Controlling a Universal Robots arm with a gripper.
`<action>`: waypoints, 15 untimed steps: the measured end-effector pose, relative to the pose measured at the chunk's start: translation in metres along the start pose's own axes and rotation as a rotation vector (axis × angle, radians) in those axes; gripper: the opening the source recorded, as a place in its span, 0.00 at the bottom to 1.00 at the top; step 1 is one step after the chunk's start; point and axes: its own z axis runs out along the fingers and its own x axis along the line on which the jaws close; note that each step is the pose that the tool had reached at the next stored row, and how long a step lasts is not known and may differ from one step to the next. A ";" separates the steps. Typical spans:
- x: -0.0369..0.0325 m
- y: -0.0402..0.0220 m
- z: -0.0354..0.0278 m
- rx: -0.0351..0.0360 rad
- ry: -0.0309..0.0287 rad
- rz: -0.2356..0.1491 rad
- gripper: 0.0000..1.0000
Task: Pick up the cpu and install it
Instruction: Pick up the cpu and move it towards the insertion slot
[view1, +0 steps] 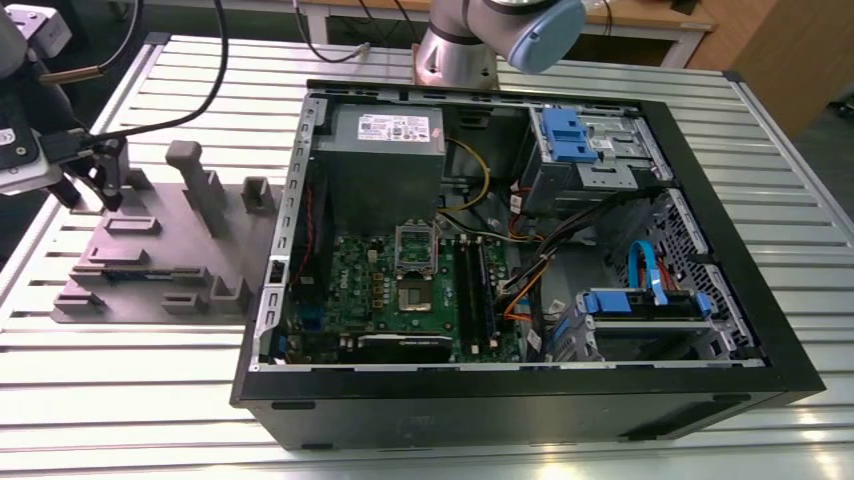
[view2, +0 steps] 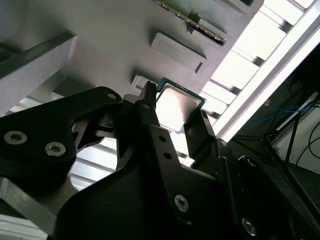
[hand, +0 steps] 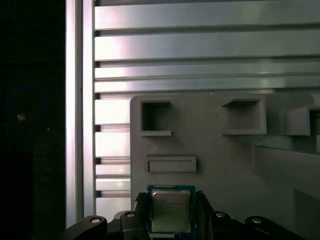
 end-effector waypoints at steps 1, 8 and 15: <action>0.0000 0.0000 -0.0006 0.0000 0.0000 0.000 0.47; 0.0002 0.0004 -0.0066 0.0000 0.0000 0.000 0.47; 0.0003 0.0006 -0.0115 -0.0001 -0.0001 0.000 0.47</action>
